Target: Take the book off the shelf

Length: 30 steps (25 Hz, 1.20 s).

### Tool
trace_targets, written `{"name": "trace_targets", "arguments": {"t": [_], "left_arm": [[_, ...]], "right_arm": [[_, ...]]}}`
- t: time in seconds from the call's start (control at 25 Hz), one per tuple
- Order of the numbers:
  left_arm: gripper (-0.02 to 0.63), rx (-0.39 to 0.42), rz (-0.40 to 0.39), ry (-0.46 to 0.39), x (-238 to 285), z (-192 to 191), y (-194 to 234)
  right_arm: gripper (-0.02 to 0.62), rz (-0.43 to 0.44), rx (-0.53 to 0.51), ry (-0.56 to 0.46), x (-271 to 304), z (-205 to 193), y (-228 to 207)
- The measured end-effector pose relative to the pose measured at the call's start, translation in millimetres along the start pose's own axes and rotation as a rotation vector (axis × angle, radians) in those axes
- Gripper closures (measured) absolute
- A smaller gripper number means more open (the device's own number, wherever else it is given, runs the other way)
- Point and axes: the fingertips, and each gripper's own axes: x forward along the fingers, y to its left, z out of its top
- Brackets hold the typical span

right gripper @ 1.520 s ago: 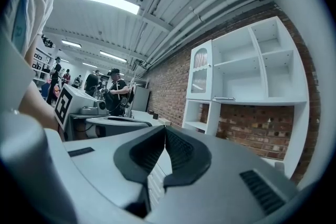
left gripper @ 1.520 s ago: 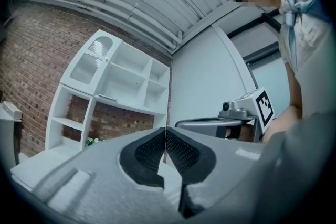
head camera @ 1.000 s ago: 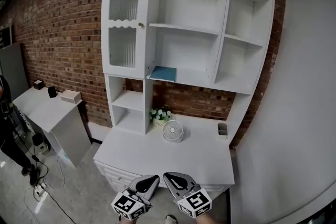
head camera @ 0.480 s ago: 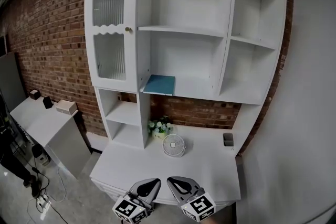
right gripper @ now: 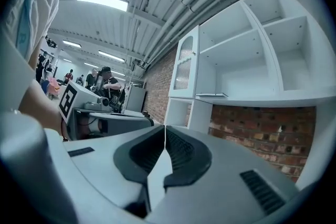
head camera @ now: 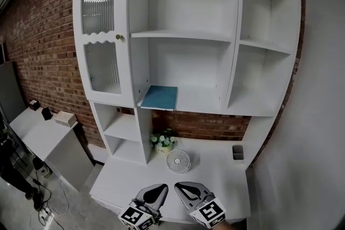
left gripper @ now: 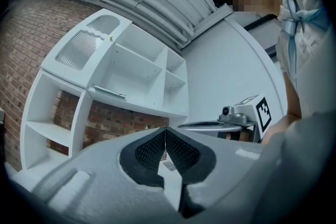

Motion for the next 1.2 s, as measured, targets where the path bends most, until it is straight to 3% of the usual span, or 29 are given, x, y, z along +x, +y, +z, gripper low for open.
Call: {"name": "trace_targets", "arguments": {"t": [0.44, 0.84, 1.2], "left_arm": [[0.597, -0.017, -0.006, 0.012, 16.6, 3.8, 37.2], [0.597, -0.026, -0.019, 0.010, 25.5, 13.6, 67.7], [0.597, -0.046, -0.030, 0.017, 26.7, 6.4, 81.0]], "right_arm": [[0.577, 0.023, -0.174, 0.055, 34.2, 5.0, -15.7], [0.577, 0.040, -0.417, 0.128, 75.6, 35.8, -33.1], [0.571, -0.014, -0.642, 0.169, 107.8, 67.3, -59.0]]}}
